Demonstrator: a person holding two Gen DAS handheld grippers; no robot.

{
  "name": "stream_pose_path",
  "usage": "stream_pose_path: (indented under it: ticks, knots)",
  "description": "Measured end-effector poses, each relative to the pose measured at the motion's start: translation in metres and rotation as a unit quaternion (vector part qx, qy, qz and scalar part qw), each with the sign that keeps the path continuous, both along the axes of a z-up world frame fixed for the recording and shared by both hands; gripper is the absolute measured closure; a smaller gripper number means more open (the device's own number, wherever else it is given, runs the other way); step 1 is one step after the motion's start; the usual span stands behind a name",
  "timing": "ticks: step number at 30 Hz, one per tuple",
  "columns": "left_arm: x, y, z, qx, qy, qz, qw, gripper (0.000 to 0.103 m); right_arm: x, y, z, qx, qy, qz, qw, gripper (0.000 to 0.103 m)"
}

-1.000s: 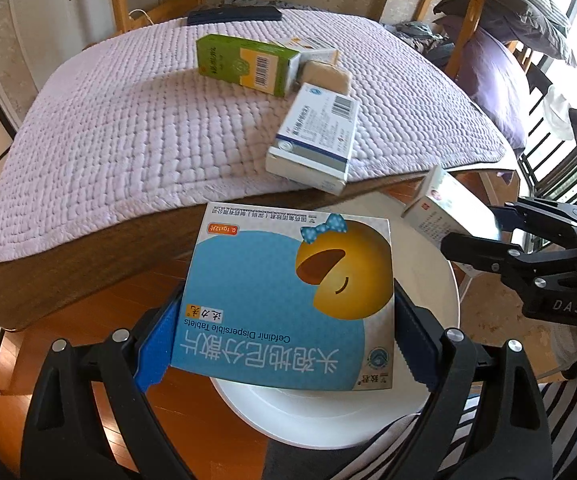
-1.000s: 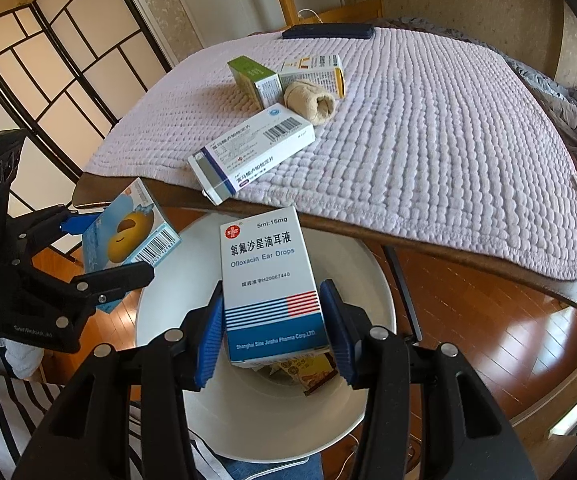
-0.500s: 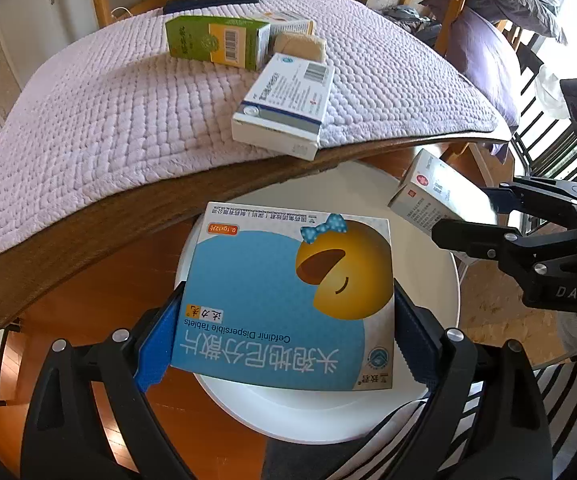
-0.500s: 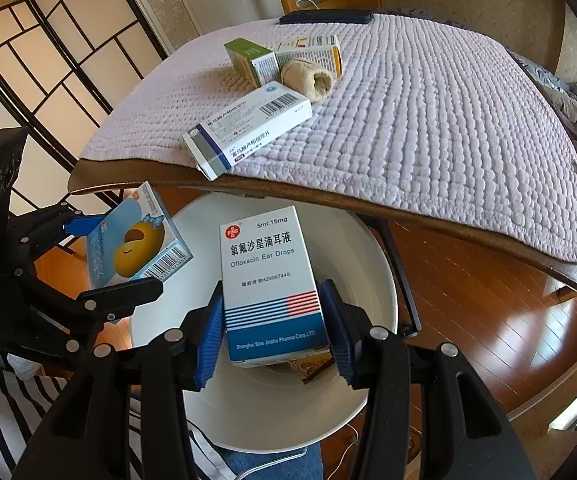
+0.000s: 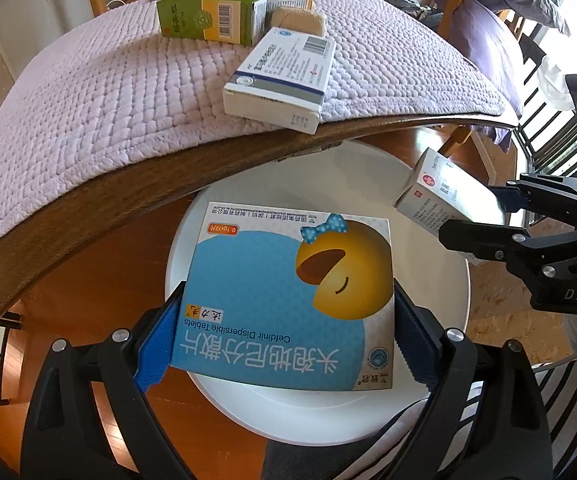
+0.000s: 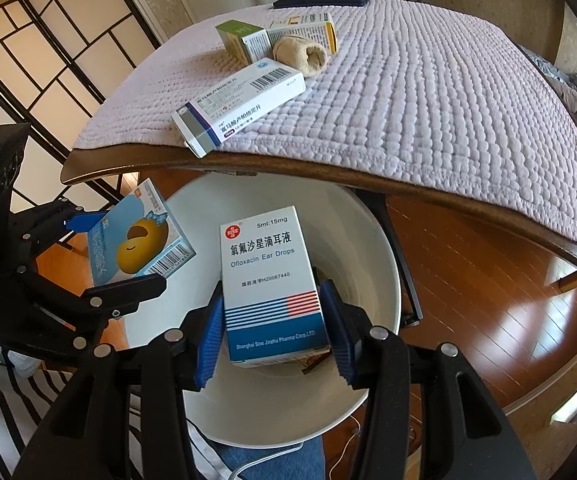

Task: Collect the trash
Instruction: 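Carry the blue box with the left gripper while the right carries the ear drops box over the bin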

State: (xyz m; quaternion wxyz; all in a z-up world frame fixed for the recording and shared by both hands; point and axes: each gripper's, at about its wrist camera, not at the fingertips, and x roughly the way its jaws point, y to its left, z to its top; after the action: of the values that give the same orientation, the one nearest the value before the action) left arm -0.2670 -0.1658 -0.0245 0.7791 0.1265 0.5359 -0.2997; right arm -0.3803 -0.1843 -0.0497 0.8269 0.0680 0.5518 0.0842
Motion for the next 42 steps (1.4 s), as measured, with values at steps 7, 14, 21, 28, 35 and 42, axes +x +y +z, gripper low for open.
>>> stream_pose_path:
  ticks: [7, 14, 21, 28, 35, 42]
  knots:
    - [0.0, -0.007, -0.011, 0.006, 0.005, -0.002, 1.0, 0.009, 0.002, 0.001, -0.007, 0.0, 0.005, 0.001, 1.0, 0.057]
    - [0.0, -0.009, -0.022, 0.01, 0.007, -0.005, 0.9999, 0.009, 0.005, -0.001, -0.012, 0.002, 0.008, 0.0, 1.0, 0.057]
    - [-0.001, -0.009, -0.031, 0.015, 0.011, -0.006, 0.9998, 0.009, 0.009, -0.001, -0.017, 0.003, 0.014, 0.002, 1.0, 0.057]
    - [0.001, -0.008, -0.039, 0.02, 0.015, -0.003, 0.9997, 0.009, 0.011, 0.004, -0.021, 0.001, 0.019, 0.007, 1.0, 0.057]
    - [0.004, -0.01, -0.043, 0.023, 0.017, -0.004, 0.9996, 0.009, 0.014, 0.004, -0.025, 0.001, 0.021, 0.006, 1.0, 0.057]
    - [0.006, -0.011, -0.044, 0.024, 0.017, -0.006, 0.9996, 0.009, 0.015, 0.004, -0.03, 0.002, 0.023, 0.008, 1.0, 0.057]
